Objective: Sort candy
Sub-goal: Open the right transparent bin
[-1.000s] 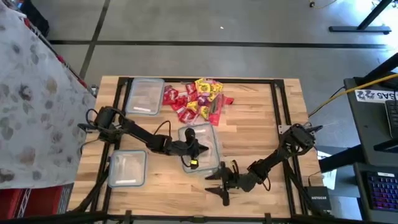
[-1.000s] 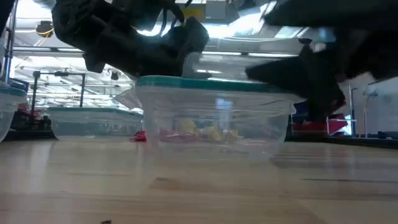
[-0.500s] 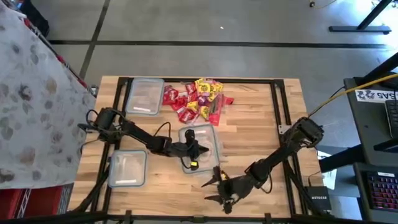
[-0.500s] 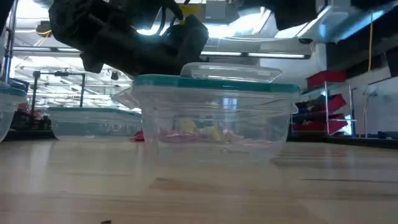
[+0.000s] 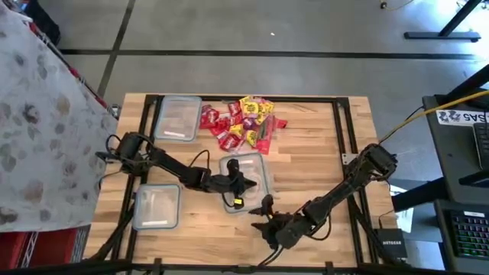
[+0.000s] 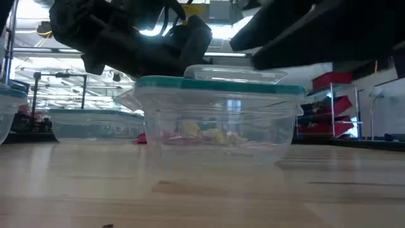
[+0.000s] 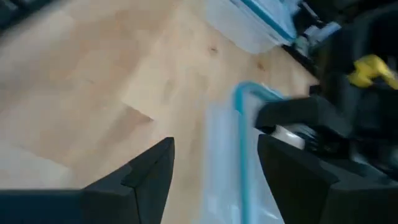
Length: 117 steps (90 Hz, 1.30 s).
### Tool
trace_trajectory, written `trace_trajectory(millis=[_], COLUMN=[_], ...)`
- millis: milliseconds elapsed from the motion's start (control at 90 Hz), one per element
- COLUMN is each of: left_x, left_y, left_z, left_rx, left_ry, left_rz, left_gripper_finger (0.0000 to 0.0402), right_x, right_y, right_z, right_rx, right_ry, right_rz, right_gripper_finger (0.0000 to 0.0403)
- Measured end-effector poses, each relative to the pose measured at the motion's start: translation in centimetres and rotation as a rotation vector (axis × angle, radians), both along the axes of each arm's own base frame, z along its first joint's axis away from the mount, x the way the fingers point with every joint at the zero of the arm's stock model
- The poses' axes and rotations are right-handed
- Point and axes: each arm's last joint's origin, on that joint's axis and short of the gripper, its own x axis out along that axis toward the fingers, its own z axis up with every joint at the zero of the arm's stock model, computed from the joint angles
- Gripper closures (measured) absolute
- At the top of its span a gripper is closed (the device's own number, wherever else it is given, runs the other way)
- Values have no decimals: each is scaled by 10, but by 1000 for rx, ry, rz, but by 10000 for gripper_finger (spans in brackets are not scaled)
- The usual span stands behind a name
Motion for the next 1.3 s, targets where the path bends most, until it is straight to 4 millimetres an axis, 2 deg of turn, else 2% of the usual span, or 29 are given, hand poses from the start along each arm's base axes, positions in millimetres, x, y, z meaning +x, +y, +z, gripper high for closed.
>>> trace_trajectory(millis=[189,300,478,633,711,911,1067,1300], left_x=[0,0,0,-1,-1,-4,-9,-27], left_y=[0,0,-2,-3,-4,-4,-3,-8], left_z=[0,0,2,11,22,52,92,140], left_rx=[1,1,7,-5,0,69,75,137], left_ry=[-3,-5,-22,-29,-41,-83,-208,-338], left_rz=[-1,-1,-13,-39,-53,-99,-93,-131], left_gripper_finger=[401,401,401,401,402,402,402,402], right_x=[6,8,8,9,9,11,14,22], right_y=[-11,-13,-13,-12,-11,-10,-8,-3], right_z=[-11,-14,-14,-12,-10,-8,1,18], right_rx=[-25,1,57,214,267,315,327,291], right_ry=[49,63,46,20,16,-13,-34,-78], right_rz=[-29,-36,-76,-140,-145,-151,-150,-139], right_gripper_finger=[184,203,274,355,382,371,376,393])
